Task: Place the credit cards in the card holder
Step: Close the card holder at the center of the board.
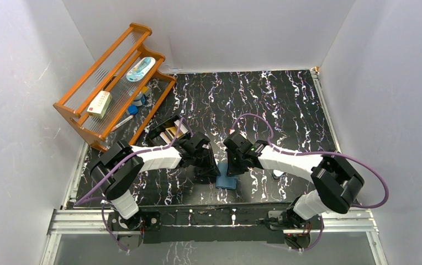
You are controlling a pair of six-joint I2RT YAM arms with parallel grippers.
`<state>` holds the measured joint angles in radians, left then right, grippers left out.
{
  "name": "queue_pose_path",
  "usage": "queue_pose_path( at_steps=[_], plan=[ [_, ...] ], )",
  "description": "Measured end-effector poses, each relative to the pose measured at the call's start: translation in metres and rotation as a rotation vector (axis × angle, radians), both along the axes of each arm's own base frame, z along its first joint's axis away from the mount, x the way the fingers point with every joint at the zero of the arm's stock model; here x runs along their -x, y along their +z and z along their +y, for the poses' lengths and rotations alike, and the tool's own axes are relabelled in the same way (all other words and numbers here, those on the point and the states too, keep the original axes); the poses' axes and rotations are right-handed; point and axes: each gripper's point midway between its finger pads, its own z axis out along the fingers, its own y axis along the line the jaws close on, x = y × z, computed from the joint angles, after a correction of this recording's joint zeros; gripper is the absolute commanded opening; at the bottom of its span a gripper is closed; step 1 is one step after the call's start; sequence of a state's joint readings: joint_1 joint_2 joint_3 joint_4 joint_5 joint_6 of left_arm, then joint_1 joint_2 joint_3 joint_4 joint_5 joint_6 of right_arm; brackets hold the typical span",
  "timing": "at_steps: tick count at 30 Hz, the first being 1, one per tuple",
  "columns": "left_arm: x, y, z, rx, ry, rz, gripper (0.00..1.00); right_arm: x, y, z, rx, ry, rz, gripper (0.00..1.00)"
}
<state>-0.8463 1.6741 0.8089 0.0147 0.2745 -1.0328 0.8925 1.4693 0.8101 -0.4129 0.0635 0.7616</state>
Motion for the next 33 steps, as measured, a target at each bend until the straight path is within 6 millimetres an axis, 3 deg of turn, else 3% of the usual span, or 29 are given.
queue_pose_path(
  at_steps=[14,19,23,29,33],
  plan=[
    [0.000,0.003,0.002,0.014,0.024,-0.017,0.24,-0.003,-0.004,0.002,0.042,0.013,0.010,0.13],
    [-0.002,0.015,0.011,-0.013,0.042,-0.043,0.27,-0.005,-0.003,0.005,0.053,0.039,-0.009,0.15],
    [-0.012,0.048,0.017,-0.005,0.076,-0.126,0.33,-0.019,0.004,0.013,0.062,0.070,-0.073,0.22],
    [-0.034,0.126,0.032,0.021,0.135,-0.322,0.43,-0.040,0.016,0.012,0.110,0.080,-0.161,0.40],
    [-0.042,0.190,0.047,0.039,0.153,-0.474,0.58,-0.048,0.061,0.011,0.072,0.068,-0.237,0.54]
  ],
)
